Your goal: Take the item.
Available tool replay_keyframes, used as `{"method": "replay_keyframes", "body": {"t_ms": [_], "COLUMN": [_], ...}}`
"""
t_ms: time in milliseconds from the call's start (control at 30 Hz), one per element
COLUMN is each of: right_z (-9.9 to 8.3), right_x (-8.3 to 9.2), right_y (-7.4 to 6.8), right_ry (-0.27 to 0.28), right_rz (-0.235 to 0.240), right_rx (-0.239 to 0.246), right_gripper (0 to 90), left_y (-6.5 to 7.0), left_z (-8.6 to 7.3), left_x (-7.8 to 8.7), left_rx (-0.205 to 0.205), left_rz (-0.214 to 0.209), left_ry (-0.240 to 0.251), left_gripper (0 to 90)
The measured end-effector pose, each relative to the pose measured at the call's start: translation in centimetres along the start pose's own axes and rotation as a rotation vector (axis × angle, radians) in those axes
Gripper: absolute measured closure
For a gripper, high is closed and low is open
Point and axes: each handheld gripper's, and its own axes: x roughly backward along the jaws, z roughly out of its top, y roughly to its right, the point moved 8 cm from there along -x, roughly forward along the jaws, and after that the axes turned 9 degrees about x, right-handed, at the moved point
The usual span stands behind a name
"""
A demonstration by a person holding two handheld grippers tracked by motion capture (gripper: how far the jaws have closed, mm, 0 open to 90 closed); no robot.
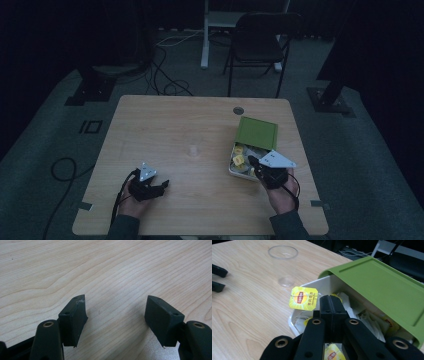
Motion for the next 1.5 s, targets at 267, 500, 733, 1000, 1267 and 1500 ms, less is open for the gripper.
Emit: {"method": "replay_keyframes", "body": {"t_ms": [267, 500, 733, 1000, 1267, 1500], "right_z": [0.6, 1.1, 1.9, 2.6, 3.4, 4.1], "right_x": [0.4, 0.5, 0.5, 0.6, 0.2, -0.2], "right_y": [-0.9, -1.6, -2.6, -3.5, -4.2, -4.8], "right_ry": [0.013, 0.024, 0.036, 0.049, 0.061, 0.067], "right_rz": [0.022, 0.045, 0.072, 0.089, 0.112, 0.129], "right_rx": [0.016, 0.025, 0.041, 0.061, 0.07, 0.079], "right_gripper": [90.0, 90.0, 90.0, 90.0, 90.0, 90.0], "left_y": [0.0, 0.0, 0.0, 0.0, 0.0, 0.0], "left_z": [0.0, 0.0, 0.0, 0.0, 0.0, 0.0], "left_x": [0.0, 0.0, 0.0, 0.0, 0.0, 0.0], "left_rx": [0.0, 0.0, 0.0, -0.001, -0.001, -0.001], "left_rz": [0.0, 0.0, 0.0, 0.0, 0.0, 0.0], "left_ry": [0.0, 0.0, 0.0, -0.001, -0.001, -0.001], "left_gripper": [34.7, 34.8, 34.8, 34.8, 34.8, 34.7]}}
